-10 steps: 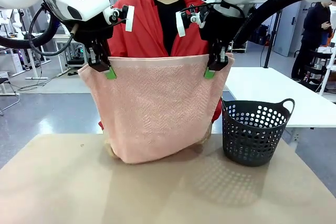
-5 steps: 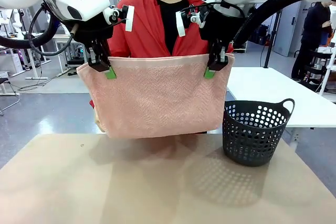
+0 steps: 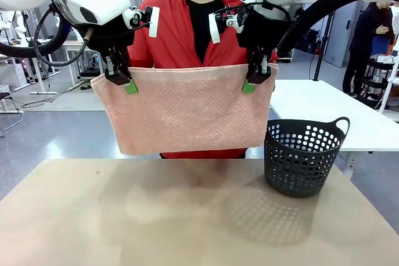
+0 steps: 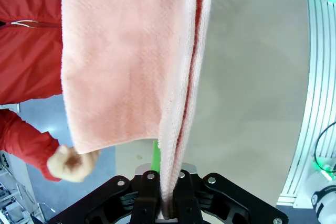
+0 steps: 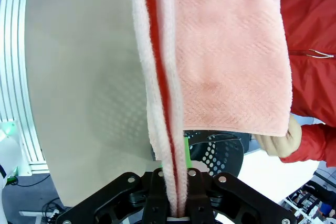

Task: Fold the towel.
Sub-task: Release the end of the 100 cm Hotel Towel you were holding, then pick up the 100 cm Hotel Towel and place it on the left side of the table.

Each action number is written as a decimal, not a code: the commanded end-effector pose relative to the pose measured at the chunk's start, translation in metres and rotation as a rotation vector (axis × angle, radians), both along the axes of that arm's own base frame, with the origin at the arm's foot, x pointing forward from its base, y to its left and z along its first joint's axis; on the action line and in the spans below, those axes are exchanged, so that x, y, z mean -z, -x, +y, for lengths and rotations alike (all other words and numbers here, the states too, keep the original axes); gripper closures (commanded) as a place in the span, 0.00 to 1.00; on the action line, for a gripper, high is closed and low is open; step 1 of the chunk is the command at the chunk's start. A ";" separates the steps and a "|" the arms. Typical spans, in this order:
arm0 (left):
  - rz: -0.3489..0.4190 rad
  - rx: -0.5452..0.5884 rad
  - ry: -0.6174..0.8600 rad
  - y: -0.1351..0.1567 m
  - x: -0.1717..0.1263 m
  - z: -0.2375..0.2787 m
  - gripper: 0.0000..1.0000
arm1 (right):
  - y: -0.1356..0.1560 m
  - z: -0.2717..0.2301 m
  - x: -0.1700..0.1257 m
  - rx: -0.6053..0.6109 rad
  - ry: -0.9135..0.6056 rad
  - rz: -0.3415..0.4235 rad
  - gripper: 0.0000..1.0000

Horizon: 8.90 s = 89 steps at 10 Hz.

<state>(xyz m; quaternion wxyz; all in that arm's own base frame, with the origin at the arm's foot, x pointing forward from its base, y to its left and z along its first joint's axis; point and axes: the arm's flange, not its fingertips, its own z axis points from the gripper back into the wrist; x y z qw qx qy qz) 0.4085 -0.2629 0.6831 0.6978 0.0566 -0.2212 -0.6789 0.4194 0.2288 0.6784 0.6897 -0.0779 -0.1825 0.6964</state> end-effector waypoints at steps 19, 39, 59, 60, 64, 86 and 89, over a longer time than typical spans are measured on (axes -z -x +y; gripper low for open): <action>-0.007 0.000 -0.004 -0.001 -0.003 0.001 1.00 | 0.000 -0.002 -0.002 0.001 0.006 -0.007 1.00; -0.134 -0.948 0.460 0.101 -0.089 0.198 0.00 | 0.098 -0.191 -0.110 0.926 -0.514 -0.128 0.00; -0.079 -0.921 0.469 0.099 -0.097 0.212 0.00 | 0.092 -0.205 -0.118 0.893 -0.518 -0.080 0.00; -0.079 -0.921 0.469 0.099 -0.097 0.212 0.00 | 0.092 -0.205 -0.118 0.893 -0.518 -0.080 0.00; -0.079 -0.921 0.469 0.099 -0.097 0.212 0.00 | 0.092 -0.205 -0.118 0.893 -0.518 -0.080 0.00; -0.090 -0.920 0.476 0.098 -0.093 0.212 0.00 | 0.092 -0.205 -0.118 0.893 -0.518 -0.080 0.00; 0.036 -0.963 0.523 0.083 -0.062 0.217 0.00 | 0.092 -0.205 -0.118 0.893 -0.518 -0.080 0.00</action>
